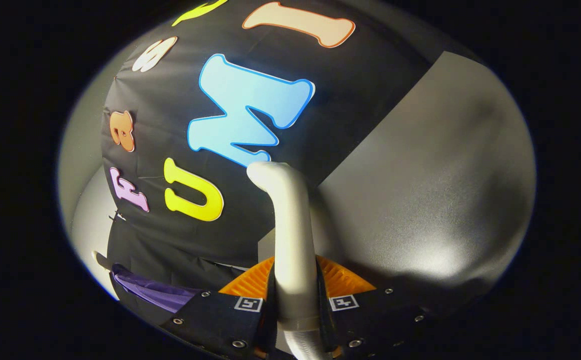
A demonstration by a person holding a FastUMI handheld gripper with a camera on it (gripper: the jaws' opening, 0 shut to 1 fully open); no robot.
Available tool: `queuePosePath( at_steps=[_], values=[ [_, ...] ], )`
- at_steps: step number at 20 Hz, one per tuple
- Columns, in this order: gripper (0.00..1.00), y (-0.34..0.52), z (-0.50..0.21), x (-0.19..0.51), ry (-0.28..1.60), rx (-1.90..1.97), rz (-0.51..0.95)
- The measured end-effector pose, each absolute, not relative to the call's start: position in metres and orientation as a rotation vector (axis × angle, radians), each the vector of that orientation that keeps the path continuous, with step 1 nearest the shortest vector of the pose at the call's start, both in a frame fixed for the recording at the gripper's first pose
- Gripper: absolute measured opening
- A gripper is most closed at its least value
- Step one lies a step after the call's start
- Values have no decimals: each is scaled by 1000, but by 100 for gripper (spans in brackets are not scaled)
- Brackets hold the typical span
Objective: Iron the clothes twice with a garment steamer, once on the left side and once on the right side.
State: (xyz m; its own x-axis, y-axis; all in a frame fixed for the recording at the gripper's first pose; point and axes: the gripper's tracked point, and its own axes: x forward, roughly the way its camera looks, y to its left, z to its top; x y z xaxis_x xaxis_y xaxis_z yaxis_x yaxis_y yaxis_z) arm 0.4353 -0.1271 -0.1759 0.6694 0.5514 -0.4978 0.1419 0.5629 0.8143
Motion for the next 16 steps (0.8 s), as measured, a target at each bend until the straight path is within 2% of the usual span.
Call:
queuePosePath(
  at_steps=[3, 8, 16],
  values=[
    [34, -133, -164, 430, 786, 930, 238],
    [34, -118, -133, 393, 721, 845, 256],
    [33, -69, -72, 302, 571, 765, 179]
  ],
)
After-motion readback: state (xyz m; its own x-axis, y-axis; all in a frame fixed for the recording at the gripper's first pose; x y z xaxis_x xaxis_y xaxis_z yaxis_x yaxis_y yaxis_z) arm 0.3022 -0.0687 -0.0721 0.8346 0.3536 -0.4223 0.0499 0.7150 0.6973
